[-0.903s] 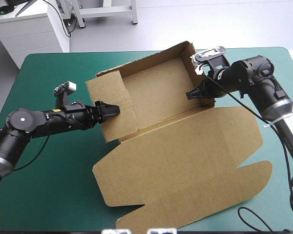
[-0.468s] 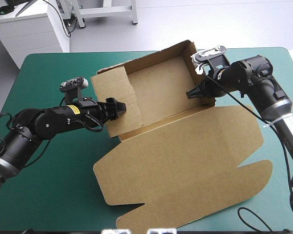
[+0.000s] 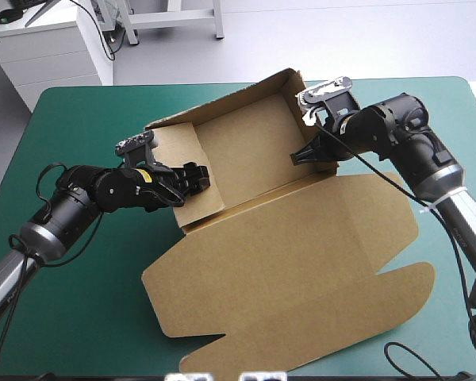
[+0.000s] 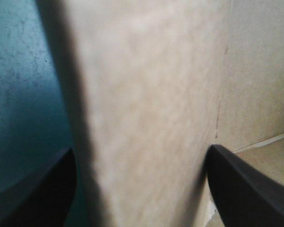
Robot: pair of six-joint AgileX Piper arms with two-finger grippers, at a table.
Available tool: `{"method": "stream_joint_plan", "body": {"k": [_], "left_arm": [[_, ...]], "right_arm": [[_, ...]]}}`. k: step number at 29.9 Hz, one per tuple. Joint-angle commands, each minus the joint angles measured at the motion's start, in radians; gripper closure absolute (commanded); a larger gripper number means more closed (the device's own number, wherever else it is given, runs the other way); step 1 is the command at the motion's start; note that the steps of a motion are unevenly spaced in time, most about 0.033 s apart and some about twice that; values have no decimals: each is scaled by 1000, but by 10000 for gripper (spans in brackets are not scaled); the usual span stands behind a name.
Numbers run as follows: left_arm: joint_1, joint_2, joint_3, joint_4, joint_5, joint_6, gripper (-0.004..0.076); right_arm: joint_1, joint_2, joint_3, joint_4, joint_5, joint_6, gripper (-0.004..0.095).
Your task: Fold the box
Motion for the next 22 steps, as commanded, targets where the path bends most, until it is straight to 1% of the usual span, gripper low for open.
{"method": "stream_joint_plan", "body": {"k": [1,8,13,18,20,22], "left_arm": [[-8,-36,-34,-16,-57,-9,176],[-8,-52,-34,-11,-51,9,176],[-8,-52,-34,-11,-56,9,176],[-8,-52,-34,-11,-48,9,178],[-8,-52,-34,-11,-43,9,206],[-8,-52,-34,-11,-41,9,274]], "right_arm": [[4,-41,-38,16,-61,10,920],[7,-41,-38,-30,-44,32,919],[53,-41,-38,-139,-44,86,920],[80,-41,-38,-159,-44,104,920],[80,-43,-38,-159,-44,106,920],[80,-44,-45,-159,-44,111,920]]}}
